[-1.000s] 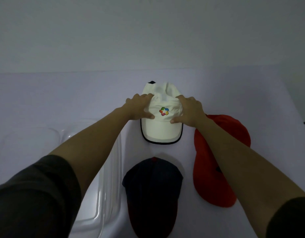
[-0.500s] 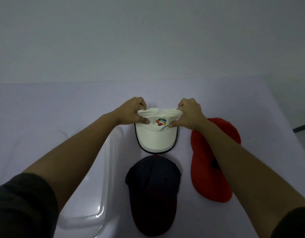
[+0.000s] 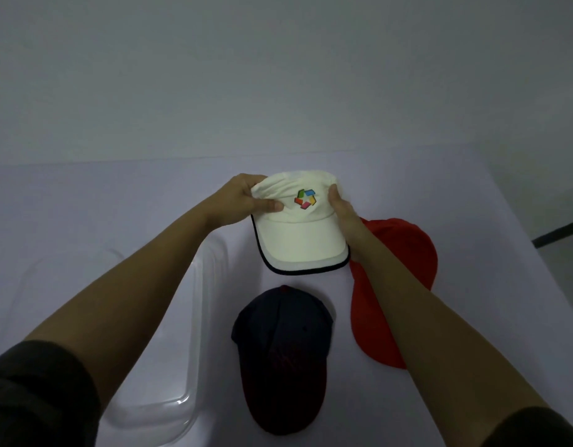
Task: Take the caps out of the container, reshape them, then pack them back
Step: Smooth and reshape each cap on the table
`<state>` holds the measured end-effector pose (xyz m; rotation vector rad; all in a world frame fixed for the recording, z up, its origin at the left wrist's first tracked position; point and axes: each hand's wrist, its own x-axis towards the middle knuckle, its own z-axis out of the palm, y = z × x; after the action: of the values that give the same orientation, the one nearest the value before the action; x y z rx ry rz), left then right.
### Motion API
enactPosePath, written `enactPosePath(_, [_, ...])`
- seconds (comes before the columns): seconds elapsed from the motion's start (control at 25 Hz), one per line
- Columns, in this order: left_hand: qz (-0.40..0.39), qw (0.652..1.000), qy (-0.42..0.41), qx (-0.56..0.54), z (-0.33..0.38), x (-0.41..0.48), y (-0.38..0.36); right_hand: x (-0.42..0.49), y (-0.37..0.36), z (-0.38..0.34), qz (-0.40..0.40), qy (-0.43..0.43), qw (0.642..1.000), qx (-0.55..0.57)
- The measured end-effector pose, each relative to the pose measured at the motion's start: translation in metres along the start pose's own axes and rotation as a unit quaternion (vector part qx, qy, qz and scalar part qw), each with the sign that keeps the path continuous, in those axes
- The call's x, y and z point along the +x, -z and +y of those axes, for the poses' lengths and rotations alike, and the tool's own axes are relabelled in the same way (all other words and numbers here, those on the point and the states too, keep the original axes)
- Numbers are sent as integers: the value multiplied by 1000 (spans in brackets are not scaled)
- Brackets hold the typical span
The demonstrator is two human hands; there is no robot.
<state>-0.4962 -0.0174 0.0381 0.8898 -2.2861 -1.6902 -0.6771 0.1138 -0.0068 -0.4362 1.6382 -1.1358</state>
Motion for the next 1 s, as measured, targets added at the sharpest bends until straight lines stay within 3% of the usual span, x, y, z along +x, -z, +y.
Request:
enactPosePath(0.08, [12,1000,0,-6,1,-2,0,-11,-5,-4,-25,-19,999,-40])
enactPosePath(0.24, [38,999,9,-39,8,-4,6,-14,-3,-9,24,-3,999,-27])
enactPosePath(0.4, [-59,987,67,-135,7,-7,13,-16,-7,-13,-46,38,998,13])
enactPosePath(0.52, [-62,943,91,-314,-1,-13,7,-19,-14,-14,-50,76,994,58])
enactPosePath(0.68, [-26,810,67,-583,-20,-24,-6,-19,-22,-20,7,144,973,179])
enactPosePath(0.84, [-20,834,38,-551,-18,-32,-38,-15,-28,-24,40,177,966,183])
enactPosePath(1.0, [79,776,-30,-625,-17,-30,-48,-9,-28,-17,-83,110,970,203])
